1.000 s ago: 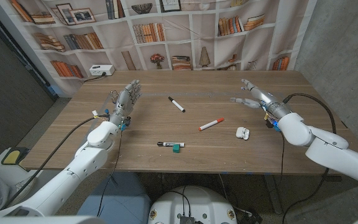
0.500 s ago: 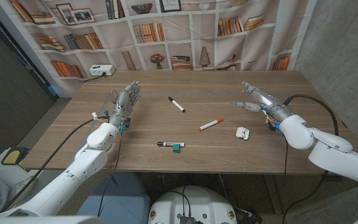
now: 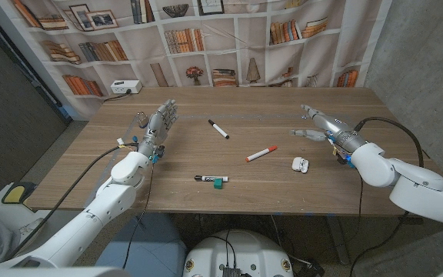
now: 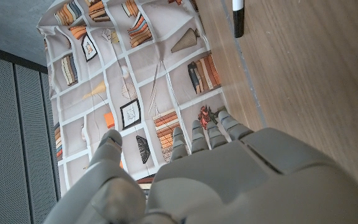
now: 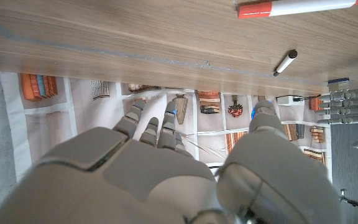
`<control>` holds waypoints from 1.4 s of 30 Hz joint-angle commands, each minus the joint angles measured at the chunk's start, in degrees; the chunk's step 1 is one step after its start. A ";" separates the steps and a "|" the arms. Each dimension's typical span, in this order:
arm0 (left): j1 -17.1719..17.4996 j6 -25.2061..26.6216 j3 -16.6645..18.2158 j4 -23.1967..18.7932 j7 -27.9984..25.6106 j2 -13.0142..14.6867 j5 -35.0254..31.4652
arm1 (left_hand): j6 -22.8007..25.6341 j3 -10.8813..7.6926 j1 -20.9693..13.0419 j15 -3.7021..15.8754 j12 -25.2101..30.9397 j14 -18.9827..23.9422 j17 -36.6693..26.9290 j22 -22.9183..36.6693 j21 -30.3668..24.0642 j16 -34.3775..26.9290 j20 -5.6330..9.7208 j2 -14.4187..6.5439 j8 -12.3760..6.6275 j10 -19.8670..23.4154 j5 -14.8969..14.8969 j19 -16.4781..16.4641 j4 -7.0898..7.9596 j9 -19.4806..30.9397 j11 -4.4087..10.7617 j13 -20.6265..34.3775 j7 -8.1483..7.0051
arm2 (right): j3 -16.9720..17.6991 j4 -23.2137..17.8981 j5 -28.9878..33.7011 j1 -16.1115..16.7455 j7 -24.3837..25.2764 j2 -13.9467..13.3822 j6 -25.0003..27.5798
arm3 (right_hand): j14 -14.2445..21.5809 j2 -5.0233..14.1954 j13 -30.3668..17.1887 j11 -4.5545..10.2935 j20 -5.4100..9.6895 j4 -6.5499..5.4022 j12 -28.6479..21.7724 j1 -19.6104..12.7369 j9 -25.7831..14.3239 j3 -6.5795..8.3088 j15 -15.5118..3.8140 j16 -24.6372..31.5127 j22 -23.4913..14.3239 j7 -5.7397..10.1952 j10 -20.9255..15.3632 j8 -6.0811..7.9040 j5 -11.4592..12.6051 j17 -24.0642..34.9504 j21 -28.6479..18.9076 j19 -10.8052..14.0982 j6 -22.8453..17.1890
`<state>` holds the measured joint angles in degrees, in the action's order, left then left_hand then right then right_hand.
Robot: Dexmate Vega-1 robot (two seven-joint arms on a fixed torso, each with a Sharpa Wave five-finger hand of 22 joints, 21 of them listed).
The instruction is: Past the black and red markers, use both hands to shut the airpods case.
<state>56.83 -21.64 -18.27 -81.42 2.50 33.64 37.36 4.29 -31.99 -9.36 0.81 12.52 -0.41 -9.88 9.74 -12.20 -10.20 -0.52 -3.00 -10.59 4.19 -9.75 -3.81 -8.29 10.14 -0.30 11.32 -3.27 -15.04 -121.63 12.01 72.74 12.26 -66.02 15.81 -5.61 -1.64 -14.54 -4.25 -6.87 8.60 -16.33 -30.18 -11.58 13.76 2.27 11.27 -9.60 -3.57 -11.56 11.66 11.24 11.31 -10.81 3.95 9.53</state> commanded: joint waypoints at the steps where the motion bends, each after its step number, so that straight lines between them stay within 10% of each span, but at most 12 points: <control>1: -2.02 -0.06 -0.90 2.77 0.96 -1.35 0.03 | 0.32 0.01 -0.72 -0.23 0.07 -0.15 -0.06 0.32 0.04 -0.16 -0.15 -0.04 -0.08 0.36 -0.05 -0.28 -0.13 0.06 -0.11 0.25 0.23 | 0.43 0.59 -0.33 0.39 -1.91 -1.51 -1.46 | -0.12 -0.13 -0.20 -0.04 -0.35 -0.48 -0.25 -0.08 -0.12 -0.04 0.02 0.42 -0.18 0.52 -0.52 0.25 -0.18 0.13 -0.06 -0.36 0.18; 42: -7.09 -0.55 -3.58 10.59 3.99 -4.24 -0.86 | 1.24 0.21 -1.01 -0.40 0.27 0.45 -0.06 0.32 0.45 -0.27 -0.44 -0.23 -0.22 1.08 -0.03 -0.54 -0.13 0.07 -0.19 0.26 0.50 | -2.90 -5.04 1.97 -3.04 -11.67 -7.17 6.53 | -1.06 -0.34 -0.55 0.48 -1.21 -0.72 -0.28 0.26 -0.12 -0.45 0.61 0.33 -0.18 1.33 -1.42 0.07 0.01 0.10 0.36 -2.04 0.58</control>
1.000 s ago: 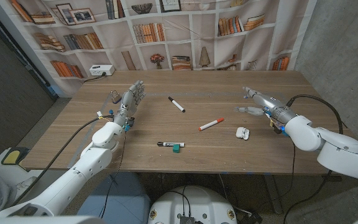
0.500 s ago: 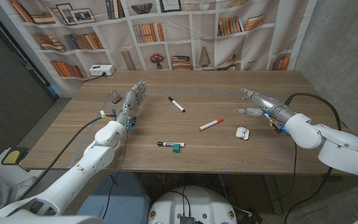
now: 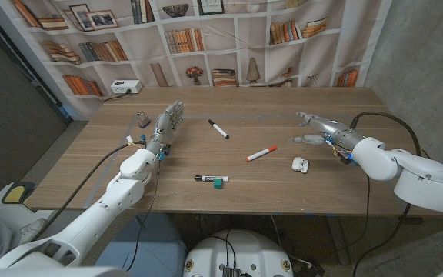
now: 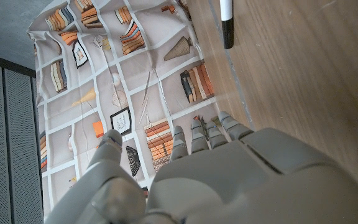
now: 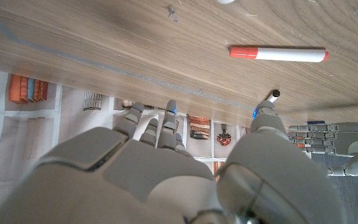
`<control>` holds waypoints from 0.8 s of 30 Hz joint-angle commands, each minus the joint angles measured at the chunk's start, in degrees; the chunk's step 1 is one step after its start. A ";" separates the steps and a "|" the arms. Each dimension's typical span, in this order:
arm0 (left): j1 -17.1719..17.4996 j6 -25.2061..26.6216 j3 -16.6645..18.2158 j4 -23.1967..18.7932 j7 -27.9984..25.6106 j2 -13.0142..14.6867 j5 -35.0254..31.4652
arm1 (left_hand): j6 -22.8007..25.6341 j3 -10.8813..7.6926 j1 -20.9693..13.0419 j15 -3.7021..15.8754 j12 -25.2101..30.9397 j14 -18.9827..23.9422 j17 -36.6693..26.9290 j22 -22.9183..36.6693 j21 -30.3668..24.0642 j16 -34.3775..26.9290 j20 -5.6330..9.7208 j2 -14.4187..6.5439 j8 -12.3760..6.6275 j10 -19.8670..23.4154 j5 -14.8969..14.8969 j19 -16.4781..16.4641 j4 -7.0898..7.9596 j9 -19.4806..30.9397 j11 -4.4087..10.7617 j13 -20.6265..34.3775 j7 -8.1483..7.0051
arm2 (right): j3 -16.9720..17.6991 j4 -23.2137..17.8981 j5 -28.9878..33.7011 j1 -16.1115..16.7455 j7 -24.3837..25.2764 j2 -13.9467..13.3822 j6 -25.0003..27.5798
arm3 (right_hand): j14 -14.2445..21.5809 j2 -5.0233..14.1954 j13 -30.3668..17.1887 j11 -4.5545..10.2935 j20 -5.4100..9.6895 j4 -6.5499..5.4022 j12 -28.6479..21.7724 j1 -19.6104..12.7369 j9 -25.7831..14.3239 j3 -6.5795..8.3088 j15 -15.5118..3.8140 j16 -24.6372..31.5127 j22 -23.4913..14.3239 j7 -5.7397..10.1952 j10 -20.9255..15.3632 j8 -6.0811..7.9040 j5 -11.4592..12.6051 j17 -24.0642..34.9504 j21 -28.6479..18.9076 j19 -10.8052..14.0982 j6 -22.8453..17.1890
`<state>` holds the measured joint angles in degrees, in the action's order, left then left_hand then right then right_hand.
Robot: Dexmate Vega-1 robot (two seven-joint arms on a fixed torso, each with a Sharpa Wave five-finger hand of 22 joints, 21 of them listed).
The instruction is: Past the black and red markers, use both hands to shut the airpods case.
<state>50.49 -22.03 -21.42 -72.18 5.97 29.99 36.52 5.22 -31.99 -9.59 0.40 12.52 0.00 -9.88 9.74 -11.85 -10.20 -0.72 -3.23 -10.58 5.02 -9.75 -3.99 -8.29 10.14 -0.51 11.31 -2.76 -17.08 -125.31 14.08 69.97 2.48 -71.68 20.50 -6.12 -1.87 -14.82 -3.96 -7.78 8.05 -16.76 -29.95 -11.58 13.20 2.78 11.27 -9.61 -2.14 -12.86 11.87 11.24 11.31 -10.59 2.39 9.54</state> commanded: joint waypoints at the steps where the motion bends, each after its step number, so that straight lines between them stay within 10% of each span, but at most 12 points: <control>1: -0.75 -0.16 -0.43 1.35 0.53 -0.58 -0.01 | 0.28 0.22 -0.79 0.02 0.26 0.05 -0.06 0.33 0.12 -0.27 -0.27 0.00 -0.21 0.24 -0.03 -0.35 -0.13 0.07 0.02 0.26 0.04 | -1.05 -1.50 0.03 -0.38 -2.20 -1.75 1.98 | -0.56 -0.09 -0.27 0.16 -0.31 -0.16 0.16 0.00 -0.12 0.12 0.10 0.34 -0.17 -0.08 -0.12 -0.14 0.02 0.10 0.14 -0.50 0.59; 24: -0.09 -2.24 -0.68 2.05 0.61 -0.52 -1.05 | 0.62 0.26 -1.02 0.16 0.39 0.30 -0.06 0.32 0.34 -0.30 -0.32 -0.20 -0.23 0.72 -0.08 -0.22 -0.14 0.07 0.12 0.26 0.06 | -3.49 -3.75 1.37 -0.26 -2.74 -3.79 6.67 | 0.23 0.08 -0.68 1.96 -0.90 0.15 0.07 -1.09 -0.12 0.33 -0.65 0.93 -0.15 0.86 -1.37 -0.57 0.19 0.04 -0.11 -0.92 2.57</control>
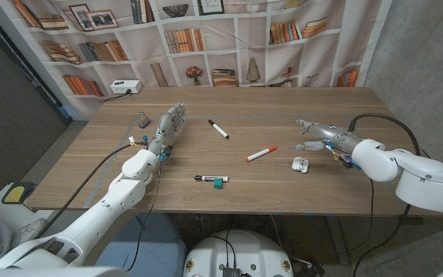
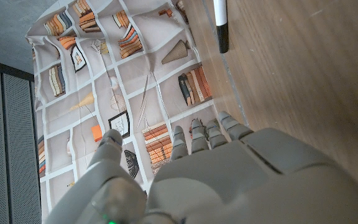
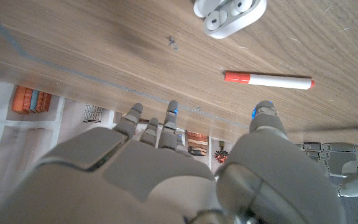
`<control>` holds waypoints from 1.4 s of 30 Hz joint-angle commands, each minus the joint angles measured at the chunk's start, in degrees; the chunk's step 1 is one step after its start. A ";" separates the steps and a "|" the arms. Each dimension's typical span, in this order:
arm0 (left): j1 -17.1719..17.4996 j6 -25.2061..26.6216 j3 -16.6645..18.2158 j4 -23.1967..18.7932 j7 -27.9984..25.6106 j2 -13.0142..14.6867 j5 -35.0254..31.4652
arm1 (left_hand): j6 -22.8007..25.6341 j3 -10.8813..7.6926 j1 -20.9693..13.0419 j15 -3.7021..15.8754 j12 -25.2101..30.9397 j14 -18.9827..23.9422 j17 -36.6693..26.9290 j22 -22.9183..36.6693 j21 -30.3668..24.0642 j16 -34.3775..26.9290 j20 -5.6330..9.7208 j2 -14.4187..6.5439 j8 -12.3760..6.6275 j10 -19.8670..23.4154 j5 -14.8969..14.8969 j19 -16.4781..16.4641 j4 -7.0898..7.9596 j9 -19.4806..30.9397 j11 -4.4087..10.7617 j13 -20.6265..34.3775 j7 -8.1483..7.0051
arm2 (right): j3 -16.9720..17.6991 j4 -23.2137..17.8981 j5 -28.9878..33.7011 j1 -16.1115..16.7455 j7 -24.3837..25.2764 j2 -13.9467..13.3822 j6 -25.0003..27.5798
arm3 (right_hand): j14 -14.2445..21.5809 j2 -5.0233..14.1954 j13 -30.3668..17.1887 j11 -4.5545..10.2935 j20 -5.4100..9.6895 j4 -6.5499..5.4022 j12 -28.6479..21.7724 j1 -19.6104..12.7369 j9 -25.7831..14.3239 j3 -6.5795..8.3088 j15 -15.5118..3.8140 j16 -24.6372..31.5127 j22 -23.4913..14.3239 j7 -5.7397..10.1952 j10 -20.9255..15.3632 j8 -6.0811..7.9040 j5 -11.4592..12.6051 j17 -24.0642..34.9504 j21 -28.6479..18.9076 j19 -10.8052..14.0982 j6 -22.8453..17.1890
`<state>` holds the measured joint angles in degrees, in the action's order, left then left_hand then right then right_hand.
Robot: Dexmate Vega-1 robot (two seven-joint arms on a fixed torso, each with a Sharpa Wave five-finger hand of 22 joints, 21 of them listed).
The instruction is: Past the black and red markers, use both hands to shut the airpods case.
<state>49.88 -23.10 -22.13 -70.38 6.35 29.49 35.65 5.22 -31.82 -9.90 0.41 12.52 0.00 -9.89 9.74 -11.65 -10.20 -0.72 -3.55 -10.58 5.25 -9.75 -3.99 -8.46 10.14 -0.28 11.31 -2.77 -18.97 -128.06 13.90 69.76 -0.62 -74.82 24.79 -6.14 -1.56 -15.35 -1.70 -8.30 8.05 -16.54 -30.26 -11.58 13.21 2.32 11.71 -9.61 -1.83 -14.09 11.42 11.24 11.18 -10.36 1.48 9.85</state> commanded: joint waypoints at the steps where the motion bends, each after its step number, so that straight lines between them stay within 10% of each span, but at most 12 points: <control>1: 0.63 -1.11 0.11 0.17 0.16 0.03 -0.08 | 0.64 0.08 -0.72 0.18 0.39 0.30 -0.05 0.32 0.14 -0.30 -0.31 0.09 -0.24 0.51 -0.08 -0.22 0.02 0.07 -0.10 0.27 0.06 | -1.80 -1.04 1.74 -0.14 0.25 -0.71 2.38 | 0.23 -0.23 -0.16 -0.42 -0.36 0.15 -0.14 -0.79 -0.12 0.32 -0.20 0.49 -0.15 0.55 -0.13 -0.14 0.19 0.18 -0.35 0.00 2.38; 42: 2.96 -0.17 0.43 -2.69 -1.57 0.87 -0.05 | 0.87 0.04 -1.19 0.11 0.44 0.58 -0.04 0.32 0.30 -0.27 -0.30 -0.34 -0.15 0.93 -0.11 -0.22 -0.01 0.08 -0.30 0.28 0.19 | -12.45 -4.91 25.88 -7.54 -16.73 3.11 9.93 | 5.80 -0.46 -1.33 -0.99 -1.62 0.34 -3.00 -2.36 -0.28 0.36 0.63 1.94 -0.07 -2.62 -7.17 -0.06 0.47 0.14 -0.75 2.02 8.00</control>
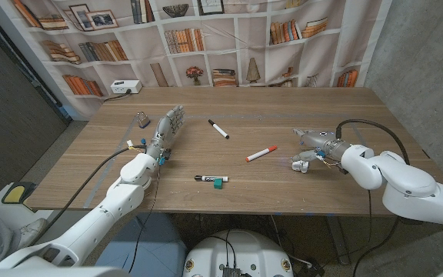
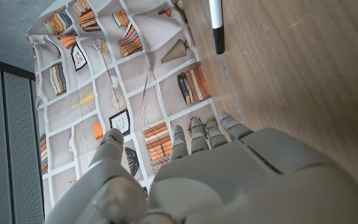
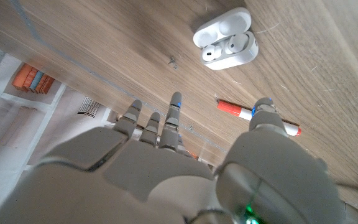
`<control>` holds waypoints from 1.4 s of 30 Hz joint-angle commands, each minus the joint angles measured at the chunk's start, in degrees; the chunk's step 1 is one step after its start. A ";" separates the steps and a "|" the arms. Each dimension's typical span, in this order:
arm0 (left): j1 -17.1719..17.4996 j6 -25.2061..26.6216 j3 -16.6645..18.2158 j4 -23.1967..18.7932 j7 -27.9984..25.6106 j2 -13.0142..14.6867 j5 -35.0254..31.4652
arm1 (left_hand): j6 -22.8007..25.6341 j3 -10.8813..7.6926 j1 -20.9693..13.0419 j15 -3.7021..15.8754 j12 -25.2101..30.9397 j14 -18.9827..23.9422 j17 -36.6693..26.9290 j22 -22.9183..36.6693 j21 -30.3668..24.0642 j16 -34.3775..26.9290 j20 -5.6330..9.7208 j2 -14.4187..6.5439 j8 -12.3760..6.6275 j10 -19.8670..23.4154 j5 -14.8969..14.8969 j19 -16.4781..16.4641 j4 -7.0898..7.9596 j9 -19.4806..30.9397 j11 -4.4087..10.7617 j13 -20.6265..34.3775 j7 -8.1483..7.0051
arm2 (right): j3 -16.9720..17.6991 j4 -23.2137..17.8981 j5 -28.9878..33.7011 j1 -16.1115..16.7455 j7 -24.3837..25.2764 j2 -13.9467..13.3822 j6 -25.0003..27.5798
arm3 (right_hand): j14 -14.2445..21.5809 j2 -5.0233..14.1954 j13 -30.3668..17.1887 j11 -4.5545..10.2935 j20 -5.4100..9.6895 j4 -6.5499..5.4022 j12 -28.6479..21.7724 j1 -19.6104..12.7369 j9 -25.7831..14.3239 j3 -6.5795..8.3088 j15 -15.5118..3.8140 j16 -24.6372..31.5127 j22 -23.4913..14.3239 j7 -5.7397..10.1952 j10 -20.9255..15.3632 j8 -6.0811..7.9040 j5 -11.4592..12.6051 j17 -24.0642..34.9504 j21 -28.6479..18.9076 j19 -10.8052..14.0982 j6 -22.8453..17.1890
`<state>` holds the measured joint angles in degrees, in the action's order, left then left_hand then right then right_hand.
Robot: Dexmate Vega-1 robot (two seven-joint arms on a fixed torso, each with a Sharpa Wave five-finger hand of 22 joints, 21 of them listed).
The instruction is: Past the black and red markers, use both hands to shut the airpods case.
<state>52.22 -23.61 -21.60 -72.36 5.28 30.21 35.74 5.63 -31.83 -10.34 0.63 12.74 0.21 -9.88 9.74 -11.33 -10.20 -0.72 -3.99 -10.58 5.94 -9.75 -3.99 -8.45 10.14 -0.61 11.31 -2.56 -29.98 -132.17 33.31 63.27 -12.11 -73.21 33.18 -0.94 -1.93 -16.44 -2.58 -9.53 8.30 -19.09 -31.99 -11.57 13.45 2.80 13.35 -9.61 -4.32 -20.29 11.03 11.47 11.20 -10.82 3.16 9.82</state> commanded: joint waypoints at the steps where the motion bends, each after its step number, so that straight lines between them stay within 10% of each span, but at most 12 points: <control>1: 0.66 0.32 -0.08 -0.78 -0.59 0.15 -0.16 | 0.45 0.05 -0.75 -0.15 0.22 0.36 -0.04 0.32 -0.01 -0.27 -0.32 0.10 -0.14 0.25 -0.11 -0.21 -0.02 0.08 -0.11 0.28 -0.02 | -1.71 -0.89 7.18 -1.24 -5.98 1.60 1.55 | 0.67 -0.09 -0.26 -0.16 -0.53 0.10 -0.51 -0.64 -0.29 0.11 0.16 0.31 -0.06 -0.13 -1.11 0.33 0.25 0.11 -0.30 0.37 8.03; 42: 1.28 0.45 -0.80 -1.82 -1.12 -0.58 -0.43 | 0.37 0.30 -0.88 -0.09 0.18 0.39 -0.06 0.33 0.09 -0.22 -0.27 0.13 -0.05 0.42 -0.10 -0.15 0.01 0.08 0.04 0.30 -0.22 | -3.06 0.04 20.09 -1.51 -21.25 6.45 1.62 | -1.07 1.56 -0.99 -0.25 -2.25 1.26 0.86 -6.52 -0.33 2.45 0.90 -0.90 -0.04 0.36 1.92 0.46 0.77 0.09 0.35 -1.38 10.49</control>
<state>54.16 -23.01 -22.08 -75.01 3.69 30.07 35.37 5.83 -31.83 -10.59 0.62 12.74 0.21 -9.88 10.03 -11.33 -10.20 -0.72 -3.74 -10.58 5.93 -9.75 -3.99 -8.45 10.14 -0.61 11.31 -2.77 -32.92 -132.54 50.59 62.37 -29.79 -68.23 34.85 -1.62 -0.45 -17.18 -2.34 -11.47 9.57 -18.57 -37.85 -11.57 15.53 3.39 12.64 -9.62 -4.31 -18.37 11.26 11.68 11.20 -10.36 1.99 9.83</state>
